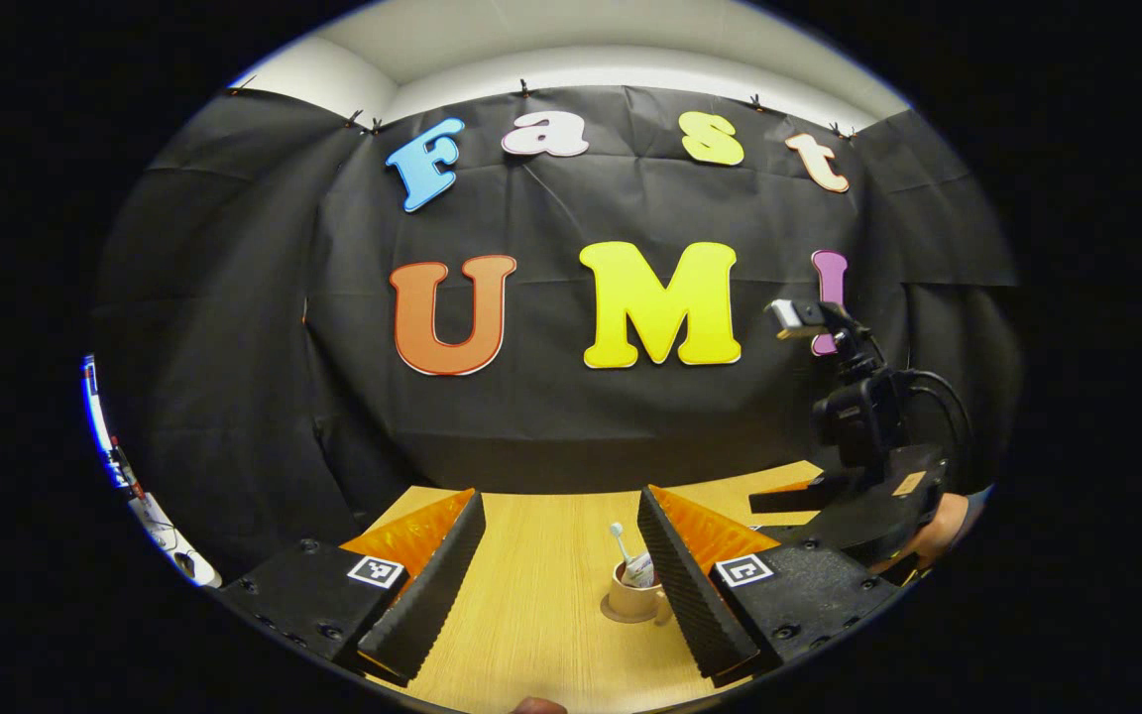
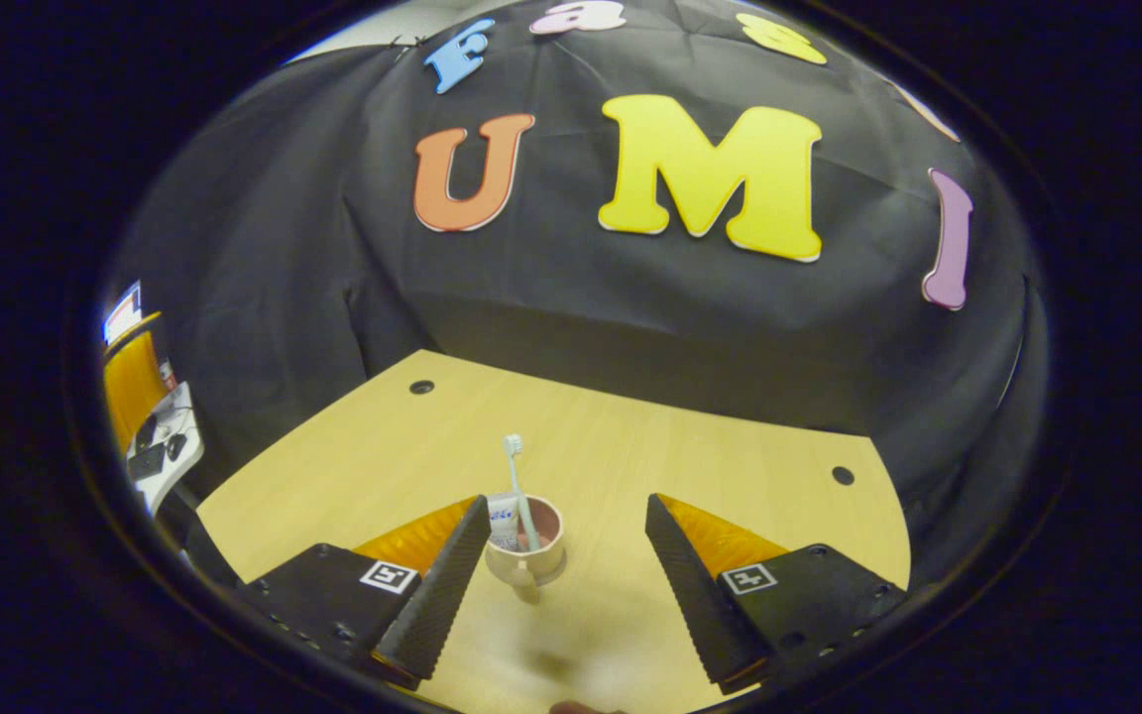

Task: Put the toothbrush and toothpaste on the desktop into the cup, then pick up the cup and place it on the coaster on the desktop.

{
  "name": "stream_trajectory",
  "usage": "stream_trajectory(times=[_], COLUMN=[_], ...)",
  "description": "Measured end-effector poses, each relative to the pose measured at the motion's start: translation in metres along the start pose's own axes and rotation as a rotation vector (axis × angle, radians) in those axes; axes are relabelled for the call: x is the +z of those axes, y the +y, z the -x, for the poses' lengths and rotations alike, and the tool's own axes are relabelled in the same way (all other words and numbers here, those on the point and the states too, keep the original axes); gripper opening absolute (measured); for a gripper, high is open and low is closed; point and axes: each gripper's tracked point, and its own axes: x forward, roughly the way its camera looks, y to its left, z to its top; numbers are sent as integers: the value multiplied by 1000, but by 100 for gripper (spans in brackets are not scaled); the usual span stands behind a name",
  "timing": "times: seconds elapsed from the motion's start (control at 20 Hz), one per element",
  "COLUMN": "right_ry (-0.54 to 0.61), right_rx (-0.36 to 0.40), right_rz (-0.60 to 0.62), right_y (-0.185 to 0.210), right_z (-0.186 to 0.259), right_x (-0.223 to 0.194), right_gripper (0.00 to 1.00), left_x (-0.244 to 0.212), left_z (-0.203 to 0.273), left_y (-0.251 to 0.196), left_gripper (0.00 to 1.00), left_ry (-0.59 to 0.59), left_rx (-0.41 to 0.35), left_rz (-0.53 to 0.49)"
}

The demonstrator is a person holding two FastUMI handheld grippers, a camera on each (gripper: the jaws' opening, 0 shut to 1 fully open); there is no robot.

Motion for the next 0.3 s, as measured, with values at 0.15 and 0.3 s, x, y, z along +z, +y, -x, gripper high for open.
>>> stream_trajectory(times=[0.15,0.3], right_ry=[-104,-218], right_rx=[-3,-19], right_rz=[-24,-34], right_y=[-13,-20], right_z=[32,58], right_x=[22,49], right_gripper=[95,97], left_x=[9,18], left_z=[2,2], left_y=[-7,-11], left_gripper=[98,98], left_ry=[-20,-45], left_rx=[-2,2], left_rz=[7,16])
